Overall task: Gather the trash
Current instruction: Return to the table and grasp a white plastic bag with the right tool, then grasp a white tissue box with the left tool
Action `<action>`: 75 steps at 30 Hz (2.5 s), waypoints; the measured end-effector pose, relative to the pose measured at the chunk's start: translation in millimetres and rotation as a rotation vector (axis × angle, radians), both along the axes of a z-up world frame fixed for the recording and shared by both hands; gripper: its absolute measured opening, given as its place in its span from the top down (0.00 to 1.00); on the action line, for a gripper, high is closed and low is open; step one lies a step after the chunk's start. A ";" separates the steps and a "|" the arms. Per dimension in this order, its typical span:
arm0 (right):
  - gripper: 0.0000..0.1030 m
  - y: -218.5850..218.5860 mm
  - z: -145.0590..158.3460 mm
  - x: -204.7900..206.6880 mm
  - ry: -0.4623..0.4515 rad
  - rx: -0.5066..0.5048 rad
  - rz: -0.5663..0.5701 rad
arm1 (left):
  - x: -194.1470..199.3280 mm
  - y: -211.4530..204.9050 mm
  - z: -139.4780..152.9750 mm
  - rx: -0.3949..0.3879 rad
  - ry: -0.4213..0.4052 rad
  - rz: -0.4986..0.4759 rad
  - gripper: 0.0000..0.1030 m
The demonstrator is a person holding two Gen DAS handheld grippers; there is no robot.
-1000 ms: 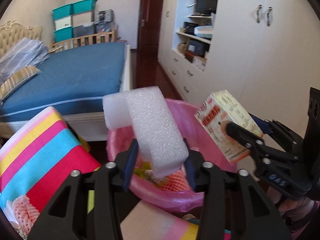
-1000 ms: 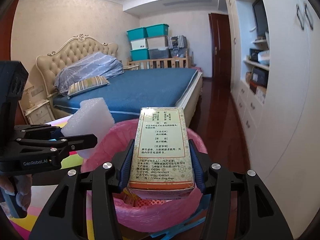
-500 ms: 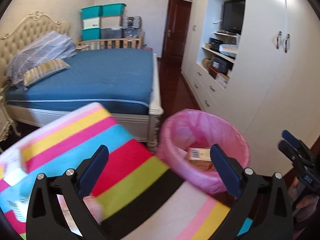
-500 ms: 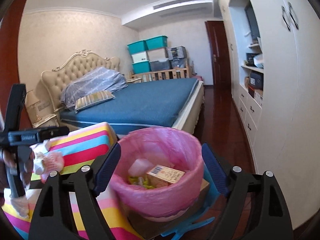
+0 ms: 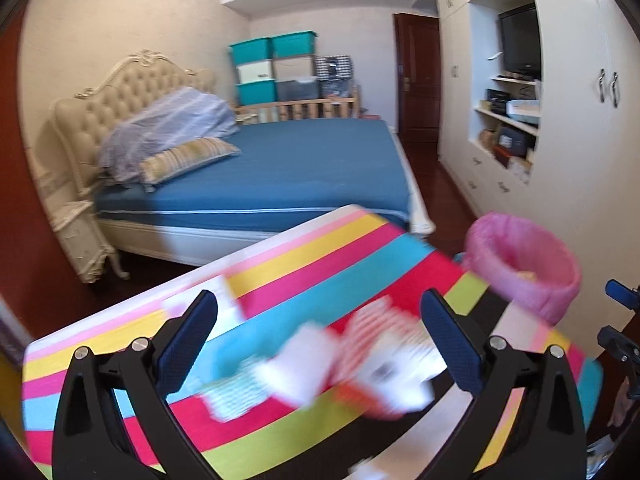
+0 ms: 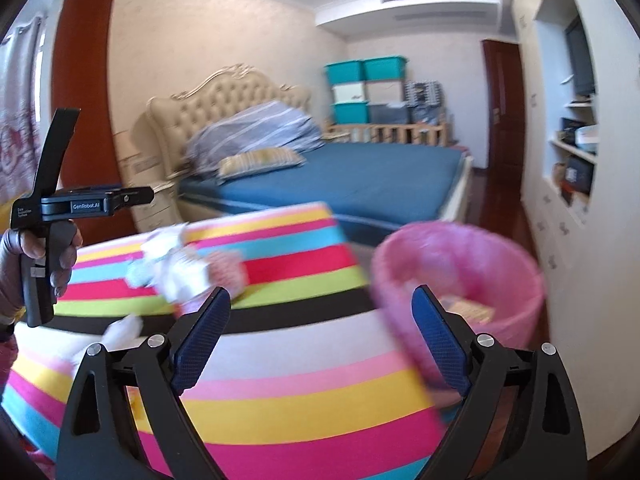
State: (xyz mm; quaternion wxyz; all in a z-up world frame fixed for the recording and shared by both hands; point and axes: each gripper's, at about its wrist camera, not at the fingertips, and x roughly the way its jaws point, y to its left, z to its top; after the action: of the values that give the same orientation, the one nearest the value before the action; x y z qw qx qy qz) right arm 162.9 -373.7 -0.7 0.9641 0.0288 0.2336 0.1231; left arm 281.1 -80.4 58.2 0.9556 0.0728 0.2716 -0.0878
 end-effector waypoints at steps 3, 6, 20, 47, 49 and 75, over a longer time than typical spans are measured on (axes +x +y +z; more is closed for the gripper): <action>0.16 37.1 -9.6 -12.7 0.042 0.007 0.075 | -31.5 32.7 -14.1 0.028 -0.003 0.051 0.05; 0.16 73.7 -12.8 -32.5 0.044 -0.012 0.157 | -59.8 58.2 -30.2 0.033 0.001 0.092 0.05; 0.16 197.0 -48.7 -70.6 0.132 -0.194 0.392 | -139.8 181.0 -77.2 -0.099 0.070 0.330 0.05; 0.65 94.1 -41.6 -7.2 0.117 -0.109 0.062 | -36.2 130.5 -84.5 -0.065 0.175 0.234 0.05; 0.65 78.7 -41.0 -3.3 0.119 -0.084 0.026 | -30.4 127.7 -85.3 -0.061 0.175 0.228 0.05; 0.64 68.7 -50.0 23.4 0.138 -0.027 -0.006 | 112.1 136.9 -94.2 -0.036 0.229 -0.075 0.05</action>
State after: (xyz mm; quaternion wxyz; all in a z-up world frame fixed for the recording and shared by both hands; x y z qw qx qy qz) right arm 186.3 -304.9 -50.7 0.9464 0.0251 0.3010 0.1146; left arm 393.1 56.5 -35.9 0.9155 0.0550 0.3747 -0.1360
